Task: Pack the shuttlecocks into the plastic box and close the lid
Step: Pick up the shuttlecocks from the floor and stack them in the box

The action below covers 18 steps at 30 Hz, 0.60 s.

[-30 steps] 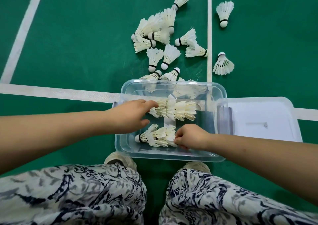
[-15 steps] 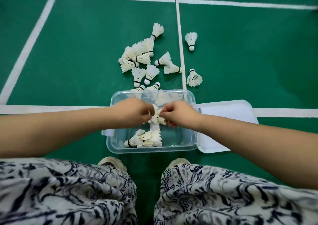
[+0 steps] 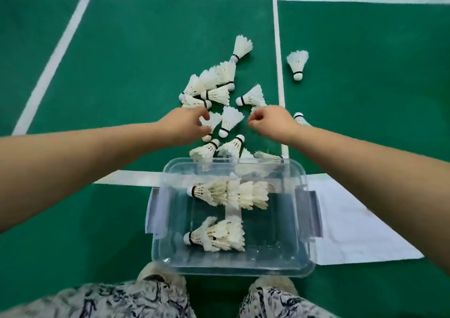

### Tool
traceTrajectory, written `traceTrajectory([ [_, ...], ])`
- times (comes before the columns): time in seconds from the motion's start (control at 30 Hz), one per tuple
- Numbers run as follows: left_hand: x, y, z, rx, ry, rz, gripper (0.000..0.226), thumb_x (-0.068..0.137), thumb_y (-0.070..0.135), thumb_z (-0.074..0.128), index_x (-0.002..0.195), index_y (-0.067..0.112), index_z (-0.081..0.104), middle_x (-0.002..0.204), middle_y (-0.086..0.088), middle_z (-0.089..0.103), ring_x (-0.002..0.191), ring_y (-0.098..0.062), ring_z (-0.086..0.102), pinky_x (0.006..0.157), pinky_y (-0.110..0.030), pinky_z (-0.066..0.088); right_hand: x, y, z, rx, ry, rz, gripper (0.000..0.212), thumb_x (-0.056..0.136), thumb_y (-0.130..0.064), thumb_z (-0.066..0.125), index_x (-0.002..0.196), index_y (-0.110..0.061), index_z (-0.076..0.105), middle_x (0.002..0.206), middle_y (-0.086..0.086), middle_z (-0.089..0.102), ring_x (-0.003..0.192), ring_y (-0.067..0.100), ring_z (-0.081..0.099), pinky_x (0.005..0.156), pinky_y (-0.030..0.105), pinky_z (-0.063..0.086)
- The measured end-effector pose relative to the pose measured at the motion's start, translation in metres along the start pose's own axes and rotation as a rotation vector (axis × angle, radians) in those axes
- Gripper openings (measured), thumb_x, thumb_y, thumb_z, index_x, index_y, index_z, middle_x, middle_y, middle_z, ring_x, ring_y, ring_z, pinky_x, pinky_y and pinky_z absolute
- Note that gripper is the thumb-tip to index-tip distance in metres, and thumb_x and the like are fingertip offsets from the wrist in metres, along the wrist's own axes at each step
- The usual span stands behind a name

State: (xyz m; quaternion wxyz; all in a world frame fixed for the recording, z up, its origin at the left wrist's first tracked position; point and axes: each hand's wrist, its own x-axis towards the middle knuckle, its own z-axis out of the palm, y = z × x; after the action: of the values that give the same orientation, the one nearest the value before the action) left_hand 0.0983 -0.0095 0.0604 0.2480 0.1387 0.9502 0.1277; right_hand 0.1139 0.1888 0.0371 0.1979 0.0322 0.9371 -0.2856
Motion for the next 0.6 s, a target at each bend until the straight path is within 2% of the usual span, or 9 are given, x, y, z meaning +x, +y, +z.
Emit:
traceTrajectory([
  [0.1, 0.042, -0.016, 0.014, -0.012, -0.077, -0.099, 0.058, 0.087, 0.037, 0.056, 0.136, 0.018, 0.032, 0.122, -0.012, 0.059, 0.099, -0.028, 0.053, 0.079, -0.031, 0.041, 0.041, 0.010, 0.010, 0.014, -0.065, 0.112, 0.029, 0.091, -0.023, 0.052, 0.114, -0.010, 0.063, 0.117, 0.013, 0.065, 0.099, 0.024, 0.060, 0.094, 0.038, 0.049],
  [0.2, 0.078, -0.022, 0.032, -0.089, -0.048, -0.137, 0.075, 0.081, 0.040, 0.063, 0.140, 0.018, 0.023, 0.125, -0.013, 0.054, 0.105, -0.029, 0.052, 0.078, -0.031, 0.039, 0.064, 0.015, 0.029, -0.013, -0.090, 0.146, 0.043, 0.090, -0.025, 0.054, 0.130, -0.009, 0.049, 0.129, 0.014, 0.056, 0.110, 0.029, 0.057, 0.090, 0.033, 0.045],
  [0.3, 0.100, -0.026, 0.052, -0.117, -0.025, -0.153, 0.084, 0.075, 0.040, 0.069, 0.141, 0.019, 0.021, 0.133, -0.014, 0.049, 0.113, -0.033, 0.050, 0.087, -0.035, 0.042, 0.080, 0.015, 0.043, 0.013, -0.063, 0.159, 0.057, 0.088, -0.028, 0.054, 0.139, -0.010, 0.036, 0.140, 0.016, 0.042, 0.117, 0.033, 0.052, 0.093, 0.033, 0.043],
  [0.4, 0.109, -0.028, 0.064, -0.161, 0.005, -0.167, 0.087, 0.075, 0.035, 0.071, 0.142, 0.018, 0.018, 0.129, -0.016, 0.051, 0.109, -0.033, 0.053, 0.088, -0.039, 0.045, 0.085, 0.014, 0.052, 0.012, -0.094, 0.168, 0.058, 0.089, -0.025, 0.050, 0.142, -0.010, 0.033, 0.140, 0.017, 0.042, 0.114, 0.032, 0.053, 0.091, 0.033, 0.043],
  [0.47, 0.110, -0.029, 0.066, -0.197, 0.002, -0.165, 0.086, 0.078, 0.030, 0.070, 0.143, 0.016, 0.016, 0.124, -0.017, 0.054, 0.105, -0.032, 0.055, 0.083, -0.037, 0.045, 0.081, 0.013, 0.056, -0.008, -0.136, 0.157, 0.044, 0.092, -0.023, 0.047, 0.132, -0.003, 0.044, 0.123, 0.018, 0.056, 0.095, 0.027, 0.055, 0.080, 0.032, 0.042],
  [0.53, 0.107, -0.029, 0.066, -0.224, -0.007, -0.151, 0.084, 0.080, 0.027, 0.069, 0.143, 0.014, 0.016, 0.120, -0.017, 0.055, 0.105, -0.032, 0.056, 0.079, -0.035, 0.043, 0.076, 0.015, 0.060, 0.017, -0.126, 0.140, 0.022, 0.094, -0.023, 0.048, 0.098, -0.005, 0.059, 0.092, 0.013, 0.060, 0.082, 0.024, 0.051, 0.071, 0.032, 0.042],
  [0.57, 0.104, -0.028, 0.065, -0.230, -0.012, -0.142, 0.081, 0.080, 0.026, 0.068, 0.142, 0.014, 0.018, 0.115, -0.017, 0.056, 0.103, -0.032, 0.056, 0.078, -0.034, 0.042, 0.073, 0.016, 0.060, 0.041, -0.111, 0.141, 0.022, 0.094, -0.024, 0.048, 0.079, -0.010, 0.056, 0.081, 0.009, 0.057, 0.078, 0.024, 0.050, 0.065, 0.032, 0.039],
  [0.6, 0.101, -0.027, 0.064, -0.235, -0.014, -0.130, 0.077, 0.081, 0.026, 0.068, 0.141, 0.014, 0.021, 0.106, -0.016, 0.057, 0.098, -0.031, 0.057, 0.074, -0.033, 0.043, 0.069, 0.016, 0.060, 0.059, -0.100, 0.147, 0.029, 0.095, -0.025, 0.049, 0.068, -0.014, 0.049, 0.076, 0.007, 0.055, 0.076, 0.023, 0.050, 0.061, 0.030, 0.037],
])
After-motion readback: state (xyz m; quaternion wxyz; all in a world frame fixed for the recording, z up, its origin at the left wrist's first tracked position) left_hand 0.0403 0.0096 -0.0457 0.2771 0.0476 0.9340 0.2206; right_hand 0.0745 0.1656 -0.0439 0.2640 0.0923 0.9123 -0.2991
